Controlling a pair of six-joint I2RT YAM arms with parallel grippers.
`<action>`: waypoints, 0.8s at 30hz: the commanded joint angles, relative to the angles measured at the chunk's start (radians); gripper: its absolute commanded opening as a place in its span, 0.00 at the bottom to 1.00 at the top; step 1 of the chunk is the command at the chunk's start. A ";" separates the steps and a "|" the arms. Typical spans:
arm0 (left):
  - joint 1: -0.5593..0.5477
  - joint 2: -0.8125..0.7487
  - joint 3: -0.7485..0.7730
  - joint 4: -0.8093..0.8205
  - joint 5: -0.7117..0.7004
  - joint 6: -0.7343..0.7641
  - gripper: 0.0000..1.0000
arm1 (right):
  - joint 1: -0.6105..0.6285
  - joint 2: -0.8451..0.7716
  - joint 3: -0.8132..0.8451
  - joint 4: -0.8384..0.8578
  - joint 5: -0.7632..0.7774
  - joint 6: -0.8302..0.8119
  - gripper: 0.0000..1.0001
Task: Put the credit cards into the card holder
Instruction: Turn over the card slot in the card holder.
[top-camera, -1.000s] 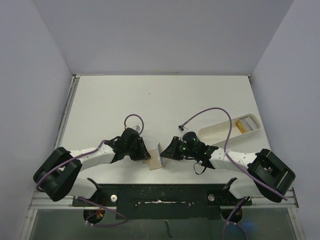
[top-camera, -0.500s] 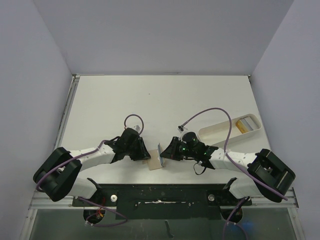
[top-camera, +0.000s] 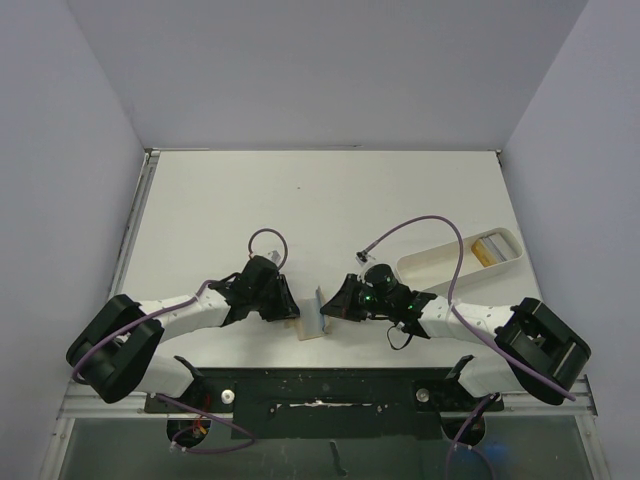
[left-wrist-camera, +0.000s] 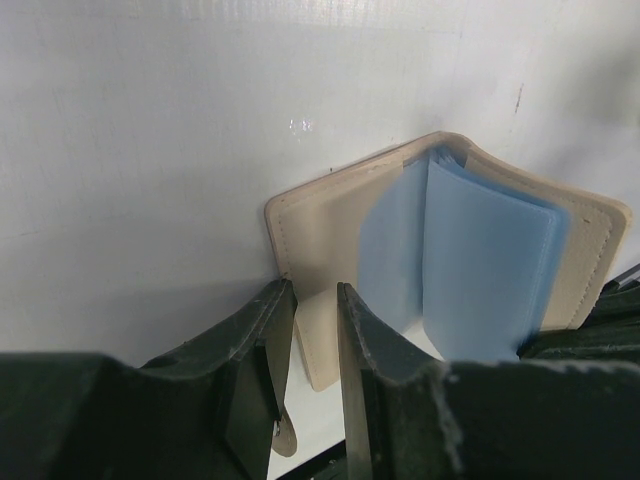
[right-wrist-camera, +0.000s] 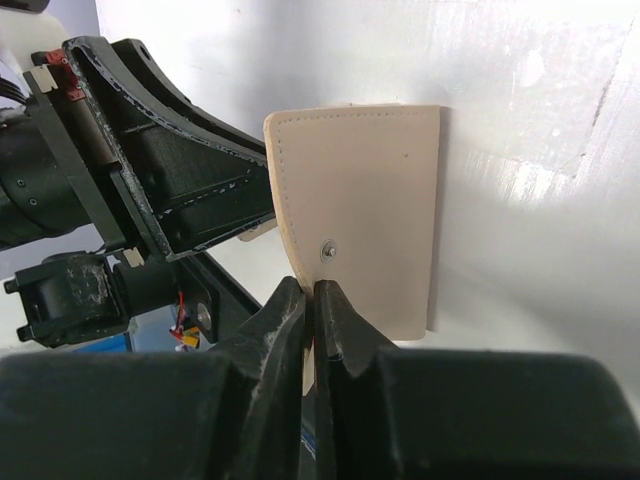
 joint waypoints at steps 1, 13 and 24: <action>-0.004 -0.025 0.014 -0.054 -0.013 0.001 0.25 | 0.010 -0.028 -0.001 -0.010 0.024 -0.008 0.00; -0.004 -0.248 0.152 -0.187 -0.059 -0.049 0.33 | 0.009 -0.075 0.000 -0.080 0.065 -0.021 0.00; -0.006 -0.080 0.031 0.202 0.171 -0.082 0.26 | 0.002 -0.101 0.015 -0.198 0.099 -0.042 0.10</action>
